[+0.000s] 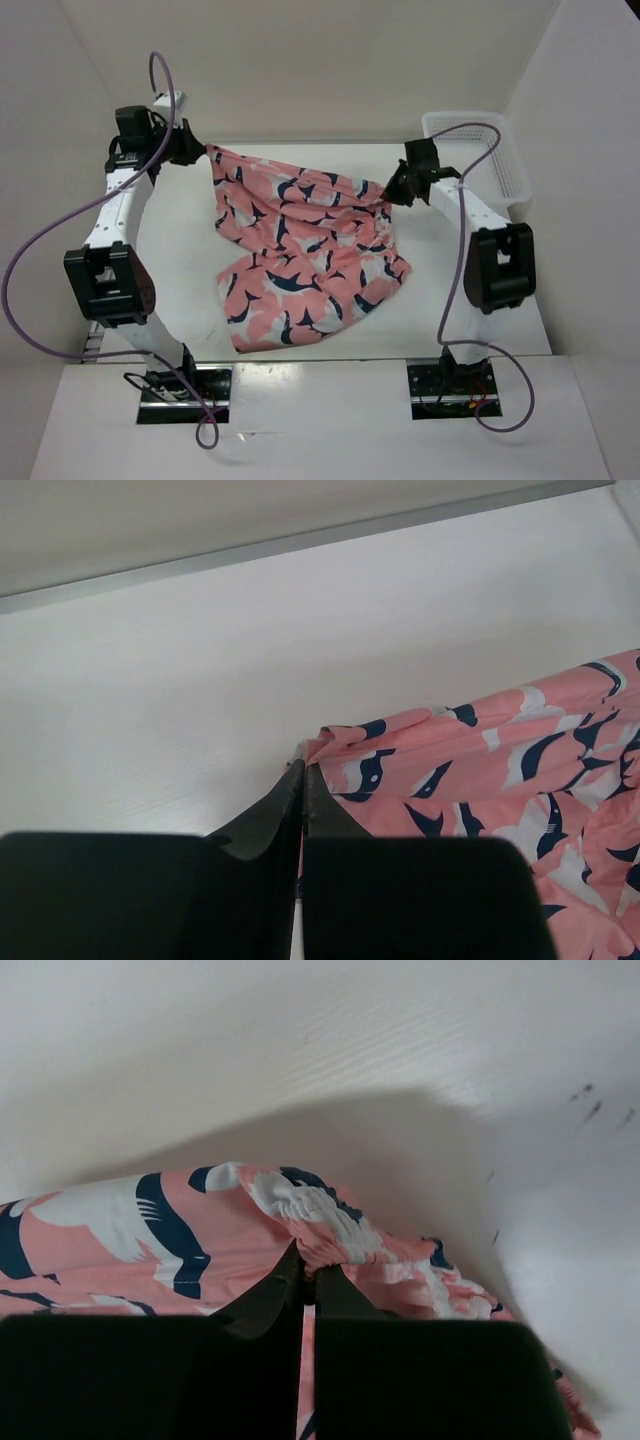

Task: Fold and stack the shorts
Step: Flatten the shorts out, then fold the shorts

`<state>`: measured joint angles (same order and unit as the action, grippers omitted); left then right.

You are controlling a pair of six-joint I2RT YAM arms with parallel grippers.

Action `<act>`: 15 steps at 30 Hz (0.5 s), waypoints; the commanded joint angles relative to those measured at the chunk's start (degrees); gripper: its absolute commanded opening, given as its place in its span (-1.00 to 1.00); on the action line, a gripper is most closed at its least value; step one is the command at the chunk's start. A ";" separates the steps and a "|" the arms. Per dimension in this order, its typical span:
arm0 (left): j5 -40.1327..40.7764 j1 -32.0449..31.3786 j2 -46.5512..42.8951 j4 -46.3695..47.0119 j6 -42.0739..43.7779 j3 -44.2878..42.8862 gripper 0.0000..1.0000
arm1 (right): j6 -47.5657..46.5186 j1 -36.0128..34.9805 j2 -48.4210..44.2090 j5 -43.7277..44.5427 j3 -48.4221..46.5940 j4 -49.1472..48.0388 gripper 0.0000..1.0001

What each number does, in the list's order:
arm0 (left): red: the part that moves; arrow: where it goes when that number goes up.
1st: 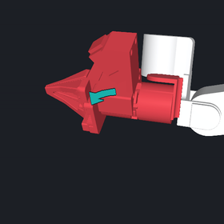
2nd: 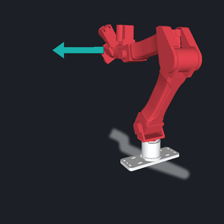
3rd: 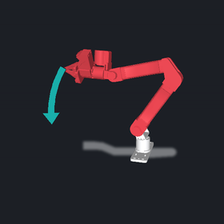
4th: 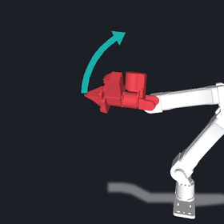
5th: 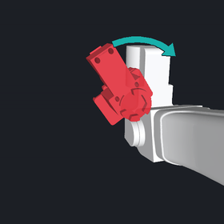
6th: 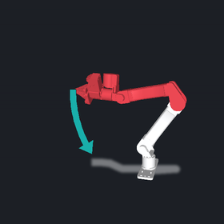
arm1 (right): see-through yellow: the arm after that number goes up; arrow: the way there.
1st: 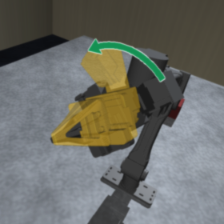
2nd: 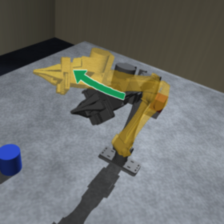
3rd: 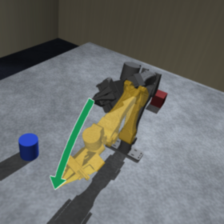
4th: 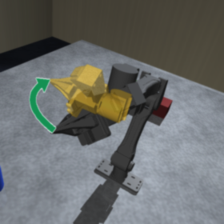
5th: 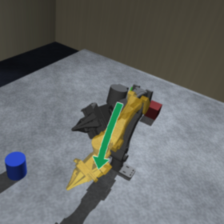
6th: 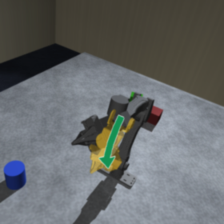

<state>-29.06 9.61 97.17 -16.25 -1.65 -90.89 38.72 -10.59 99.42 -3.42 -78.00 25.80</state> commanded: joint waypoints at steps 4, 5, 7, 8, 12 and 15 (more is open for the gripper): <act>2.61 1.64 5.21 10.10 1.65 -3.40 -0.99 | -2.86 1.80 12.19 -1.05 -16.99 -2.52 -1.00; 1.99 2.17 5.92 10.10 1.65 -4.02 -0.99 | -2.86 1.80 15.16 -1.06 -18.67 -1.73 -1.00; 1.99 2.17 7.50 10.10 1.65 -5.17 -0.99 | -2.86 1.80 17.47 -1.59 -23.15 -1.72 -1.00; 1.99 2.17 7.51 10.10 1.65 -6.30 -0.99 | -1.90 1.80 19.91 -2.81 -24.73 -0.85 -1.00; 1.29 2.79 9.79 8.96 1.65 -9.55 -0.99 | -1.37 1.80 25.47 -4.66 -36.75 2.31 -1.00; -0.47 3.31 10.33 7.91 1.65 -12.90 -0.99 | -2.15 1.10 26.88 -5.37 -43.27 4.26 -1.00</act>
<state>-27.55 11.94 107.57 -11.27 -1.56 -98.96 37.63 -9.72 126.06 -8.25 -113.99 27.75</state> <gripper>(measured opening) 0.007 0.025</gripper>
